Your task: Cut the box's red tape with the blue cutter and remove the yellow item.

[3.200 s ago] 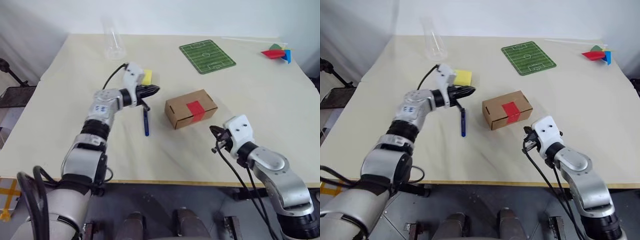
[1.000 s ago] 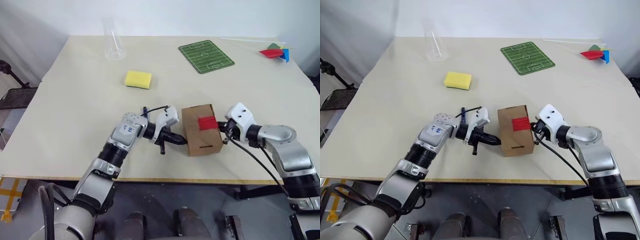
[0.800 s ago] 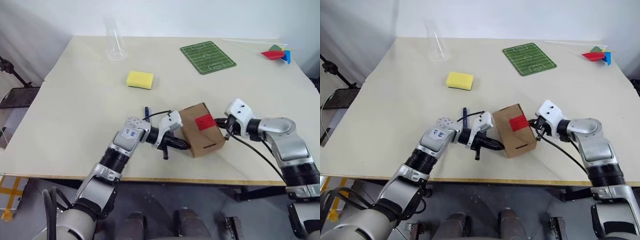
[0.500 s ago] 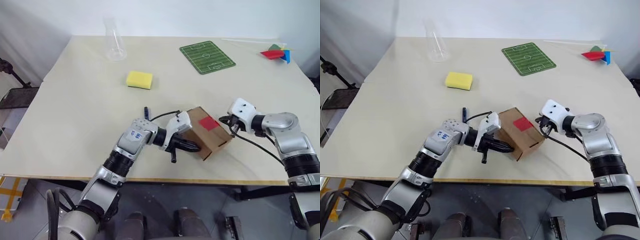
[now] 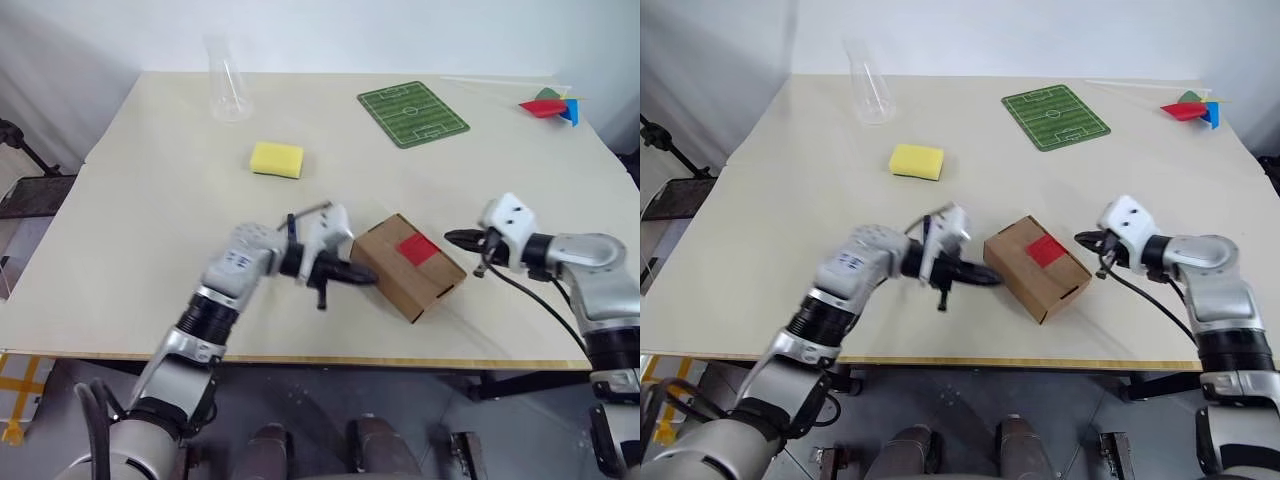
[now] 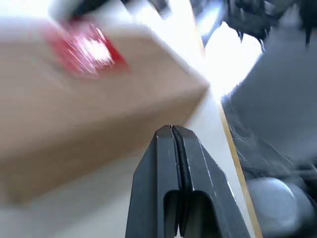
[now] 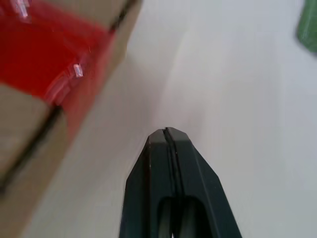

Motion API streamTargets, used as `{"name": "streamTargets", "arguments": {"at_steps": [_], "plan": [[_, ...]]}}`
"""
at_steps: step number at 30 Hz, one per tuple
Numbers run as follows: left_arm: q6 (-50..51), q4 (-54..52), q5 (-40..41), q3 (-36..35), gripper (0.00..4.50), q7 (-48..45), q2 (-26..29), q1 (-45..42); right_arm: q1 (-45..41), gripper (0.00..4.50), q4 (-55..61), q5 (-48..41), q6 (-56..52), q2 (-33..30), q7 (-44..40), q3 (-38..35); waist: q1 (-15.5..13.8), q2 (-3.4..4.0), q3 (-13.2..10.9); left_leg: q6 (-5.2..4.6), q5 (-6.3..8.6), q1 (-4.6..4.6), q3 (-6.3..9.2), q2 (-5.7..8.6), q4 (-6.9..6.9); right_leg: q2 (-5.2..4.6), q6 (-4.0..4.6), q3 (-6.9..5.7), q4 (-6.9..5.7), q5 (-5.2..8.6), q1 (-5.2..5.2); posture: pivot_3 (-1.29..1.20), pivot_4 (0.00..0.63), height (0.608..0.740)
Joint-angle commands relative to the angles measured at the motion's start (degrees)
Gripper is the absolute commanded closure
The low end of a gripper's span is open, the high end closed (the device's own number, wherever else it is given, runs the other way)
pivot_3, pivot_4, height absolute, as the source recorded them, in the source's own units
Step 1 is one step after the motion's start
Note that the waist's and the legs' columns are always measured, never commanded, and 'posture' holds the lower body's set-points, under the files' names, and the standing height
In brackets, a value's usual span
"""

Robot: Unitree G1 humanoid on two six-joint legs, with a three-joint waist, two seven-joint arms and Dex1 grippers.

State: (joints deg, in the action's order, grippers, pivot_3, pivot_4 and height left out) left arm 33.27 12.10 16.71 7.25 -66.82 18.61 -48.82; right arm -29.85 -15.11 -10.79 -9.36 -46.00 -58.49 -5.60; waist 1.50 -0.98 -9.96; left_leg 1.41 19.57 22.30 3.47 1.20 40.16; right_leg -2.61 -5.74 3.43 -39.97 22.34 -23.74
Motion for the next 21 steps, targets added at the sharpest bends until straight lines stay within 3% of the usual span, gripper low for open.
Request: {"name": "streamTargets", "arguments": {"at_steps": [1,5,9,12,15,17,21], "plan": [[1.5,-2.3,7.7,-11.0,4.50,-1.6,7.0,-0.7,4.2,3.88,11.0,-9.8,-8.6,-3.3,-2.1,-8.6,0.3,0.03,0.0,0.00,0.00,-0.02,0.00,0.00,-0.04,0.00,0.00,0.02,0.01,0.00,0.00,0.00,0.150,0.740],[-3.4,-2.5,6.8,-17.4,3.59,-1.4,17.1,8.4,11.0,2.53,22.5,-19.4,-15.0,-2.6,-1.5,-16.0,0.6,0.11,0.1,-0.04,0.02,-0.15,0.00,-0.06,-0.17,0.00,0.00,0.03,-0.01,0.00,0.10,0.00,0.150,0.740],[-10.4,-3.3,6.3,-33.9,2.41,4.3,25.1,28.5,20.9,1.17,37.3,-28.2,-8.9,7.8,-0.8,-18.8,0.9,0.03,0.0,0.01,0.06,-0.22,0.05,-0.19,-0.24,0.00,0.00,-0.01,0.08,0.00,0.10,0.00,0.150,0.740],[-10.6,-3.2,7.7,-43.5,1.51,9.5,27.6,36.4,24.5,0.17,41.8,-29.6,-7.0,12.8,0.8,-16.4,0.1,-0.06,0.0,0.05,0.10,-0.11,0.19,-0.22,-0.15,0.00,0.02,-0.09,0.15,-0.01,0.12,0.00,0.150,0.740],[-14.4,-0.6,6.8,-53.5,0.60,13.1,28.7,45.5,25.4,0.00,43.7,-31.2,-6.1,16.1,1.7,-13.9,-0.3,-0.06,0.0,0.00,0.10,-0.19,0.25,-0.06,-0.12,-0.19,0.05,-0.11,0.27,-0.04,0.33,0.00,0.150,0.740],[-14.8,-0.1,7.1,-57.8,0.01,15.3,28.6,49.8,25.9,0.00,43.4,-27.7,-1.6,15.9,-0.8,-11.9,-0.6,-0.04,0.0,-0.07,0.13,-0.29,0.25,0.01,-0.19,-0.26,0.05,-0.12,0.37,-0.04,0.42,0.00,0.150,0.740],[-14.9,-2.0,8.8,-63.2,0.01,16.7,27.0,57.6,25.5,0.00,41.3,-26.4,2.0,16.1,-1.2,-10.8,-1.3,-0.08,0.1,-0.12,0.16,-0.28,0.25,0.04,-0.25,-0.29,0.05,-0.15,0.46,-0.04,0.42,0.00,0.150,0.740]]}}
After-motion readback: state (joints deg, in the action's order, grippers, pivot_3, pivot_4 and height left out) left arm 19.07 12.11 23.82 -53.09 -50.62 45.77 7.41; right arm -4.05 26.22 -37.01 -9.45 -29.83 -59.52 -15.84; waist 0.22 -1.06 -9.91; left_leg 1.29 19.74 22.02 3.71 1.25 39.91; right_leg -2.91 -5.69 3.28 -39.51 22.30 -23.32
